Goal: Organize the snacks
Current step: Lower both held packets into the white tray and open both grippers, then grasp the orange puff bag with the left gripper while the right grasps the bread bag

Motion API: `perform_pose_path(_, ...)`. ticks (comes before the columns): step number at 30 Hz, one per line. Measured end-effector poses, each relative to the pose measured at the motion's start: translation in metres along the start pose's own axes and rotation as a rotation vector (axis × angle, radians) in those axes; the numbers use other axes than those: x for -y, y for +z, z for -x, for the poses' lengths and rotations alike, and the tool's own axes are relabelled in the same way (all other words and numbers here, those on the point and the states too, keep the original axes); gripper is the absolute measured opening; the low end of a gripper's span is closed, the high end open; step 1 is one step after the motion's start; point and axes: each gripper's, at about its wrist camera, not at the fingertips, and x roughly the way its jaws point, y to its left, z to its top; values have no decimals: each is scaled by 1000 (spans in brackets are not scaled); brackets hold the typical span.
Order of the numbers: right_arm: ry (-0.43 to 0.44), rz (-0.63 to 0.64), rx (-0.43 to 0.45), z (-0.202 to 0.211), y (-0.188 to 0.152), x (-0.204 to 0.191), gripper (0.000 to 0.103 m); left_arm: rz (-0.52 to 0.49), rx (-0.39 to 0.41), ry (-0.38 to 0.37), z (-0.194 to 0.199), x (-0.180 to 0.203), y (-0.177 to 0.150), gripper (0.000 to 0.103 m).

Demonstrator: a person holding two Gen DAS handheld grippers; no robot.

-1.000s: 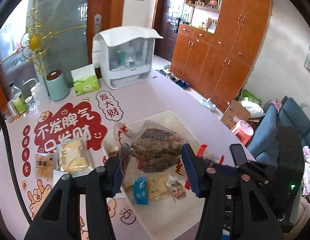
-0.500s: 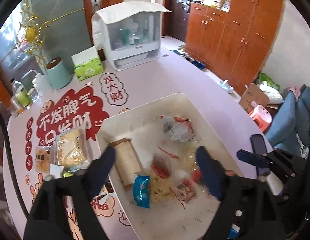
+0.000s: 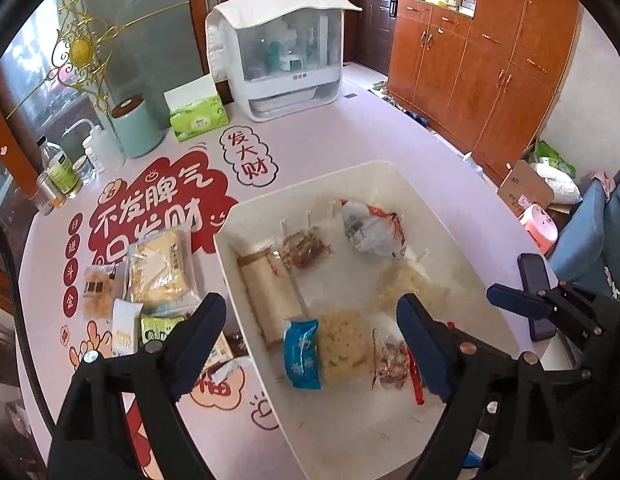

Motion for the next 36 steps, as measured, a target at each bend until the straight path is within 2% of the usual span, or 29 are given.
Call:
perform_pose_path(4,2,8,-3,2,-4,-8,57,10,-6,-8,7,-5,-9,86)
perform_pose_path(10,5,11,5,4,-4,-23,57,1,26,24,26,-16,-21,87)
perform_pose_path(21,-23,-85,61,9,7,-49,57,62,29,95,58,-77,-46,87)
perform_pose_path(28,-23,-96,122,20,30,-80,57,74,151,297,121,-154,-40,87)
perform_pose_path(31,-18,-92,148,25,46,-98,57,89,217,383,154,-199,-35,92)
perform_pose_path(36,-30,-72,154,21,71,-132,57,92,271,489,181,-265,-27,94)
